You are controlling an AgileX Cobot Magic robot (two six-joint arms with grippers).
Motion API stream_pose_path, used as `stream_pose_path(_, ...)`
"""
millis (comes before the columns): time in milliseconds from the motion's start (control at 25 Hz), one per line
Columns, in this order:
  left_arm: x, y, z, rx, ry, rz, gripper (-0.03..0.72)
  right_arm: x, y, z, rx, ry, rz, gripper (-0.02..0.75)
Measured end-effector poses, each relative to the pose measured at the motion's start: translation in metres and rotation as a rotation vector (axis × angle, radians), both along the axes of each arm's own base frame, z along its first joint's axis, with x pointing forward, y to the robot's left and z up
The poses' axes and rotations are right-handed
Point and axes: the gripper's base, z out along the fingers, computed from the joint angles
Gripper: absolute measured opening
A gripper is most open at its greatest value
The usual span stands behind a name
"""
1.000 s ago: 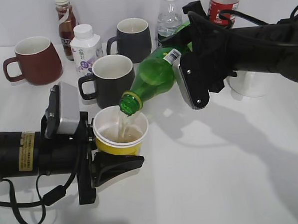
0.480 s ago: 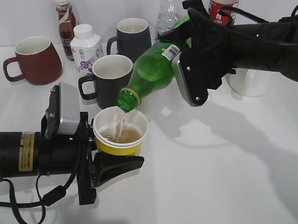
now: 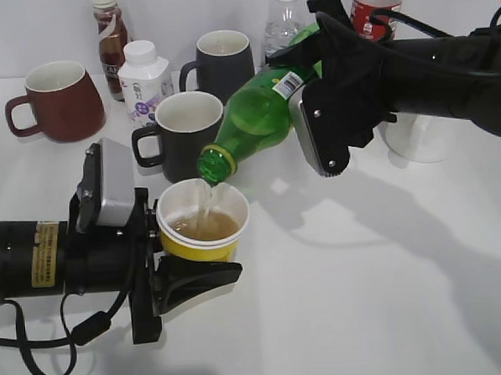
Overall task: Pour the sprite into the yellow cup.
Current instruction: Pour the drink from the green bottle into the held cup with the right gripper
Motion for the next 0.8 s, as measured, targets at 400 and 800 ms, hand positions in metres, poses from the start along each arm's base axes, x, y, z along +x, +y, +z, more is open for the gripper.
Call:
stream_pose_path(400,0.001,-0.001,0.004,-0.052,0.002,0.016,0.386,0.002,-0.001,0.001,0.070,0.045,-0.054,0.366)
stream_pose_path(800,0.008,0.002,0.023,-0.135,-0.034,0.106,0.386,0.002,-0.002,0.002,0.274,0.237,-0.147,0.366)
